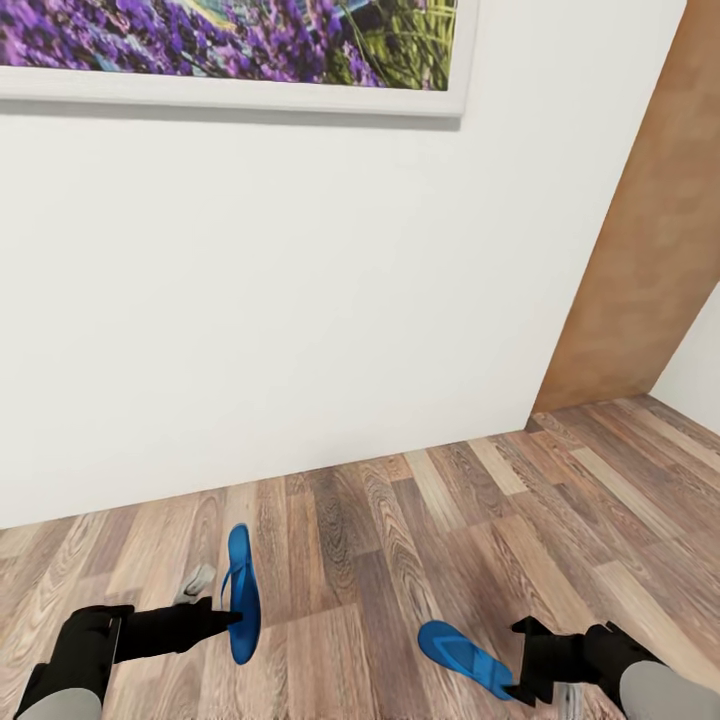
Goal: In the bedroom, move the book from the bed onto either nightstand, and place the two sandals side by side next to the bed.
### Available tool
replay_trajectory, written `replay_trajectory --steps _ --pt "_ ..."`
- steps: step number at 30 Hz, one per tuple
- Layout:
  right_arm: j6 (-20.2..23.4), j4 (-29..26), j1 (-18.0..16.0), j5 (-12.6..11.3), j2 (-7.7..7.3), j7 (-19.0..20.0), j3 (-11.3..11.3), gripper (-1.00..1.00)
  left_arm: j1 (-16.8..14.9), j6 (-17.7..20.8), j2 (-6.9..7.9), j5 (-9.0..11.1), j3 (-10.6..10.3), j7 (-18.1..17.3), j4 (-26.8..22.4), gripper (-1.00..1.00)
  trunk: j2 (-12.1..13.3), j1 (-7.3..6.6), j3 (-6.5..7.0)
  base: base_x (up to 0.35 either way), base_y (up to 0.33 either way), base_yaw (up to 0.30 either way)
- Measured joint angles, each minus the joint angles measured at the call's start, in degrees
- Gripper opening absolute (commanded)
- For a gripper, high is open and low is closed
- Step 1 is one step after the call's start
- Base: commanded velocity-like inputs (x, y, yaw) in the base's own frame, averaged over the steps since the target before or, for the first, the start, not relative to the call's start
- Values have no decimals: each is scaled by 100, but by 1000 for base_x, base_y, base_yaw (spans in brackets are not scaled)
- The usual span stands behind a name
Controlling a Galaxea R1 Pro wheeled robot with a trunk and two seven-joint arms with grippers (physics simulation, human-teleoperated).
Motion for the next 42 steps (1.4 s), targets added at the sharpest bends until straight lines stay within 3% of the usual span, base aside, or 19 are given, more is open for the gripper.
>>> replay_trajectory --steps 4,8,12,20,23,29,36,42 --pt "7 -42 -80 -8 -94 -93 -8 100 -1 0 -8 4 0 -8 0 -100 -5 10 -89 0 0 0" --pt "7 -41 -323 0 -91 -199 -8 100 -3 0 -10 5 0 -13 0 -100 -11 21 -177 0 0 0" --pt "6 -35 -578 -7 -12 -494 -18 100 -3 2 -7 5 5 -16 -2 -100 -16 31 -266 0 0 0" --pt "2 -28 -928 4 177 -670 -14 100 -1 8 -4 7 22 -47 -169 -100 -27 52 -443 0 0 0" --pt "1 -26 -996 -2 245 -695 -15 100 -4 9 -9 13 17 -249 -262 -100 -31 59 -510 0 0 0" --pt "-7 -25 -1124 -4 274 -706 -8 100 -2 -11 -33 19 12 -721 -360 -100 -39 75 -643 0 0 0" --pt "-3 -25 -1236 -3 281 -703 -8 100 -3 -21 -158 21 12 -778 -507 -100 -49 93 -798 0 0 0" --pt "0 -25 -1347 -4 288 -705 -13 100 -2 -25 -147 23 28 -783 -583 -100 -57 108 -931 0 0 0"
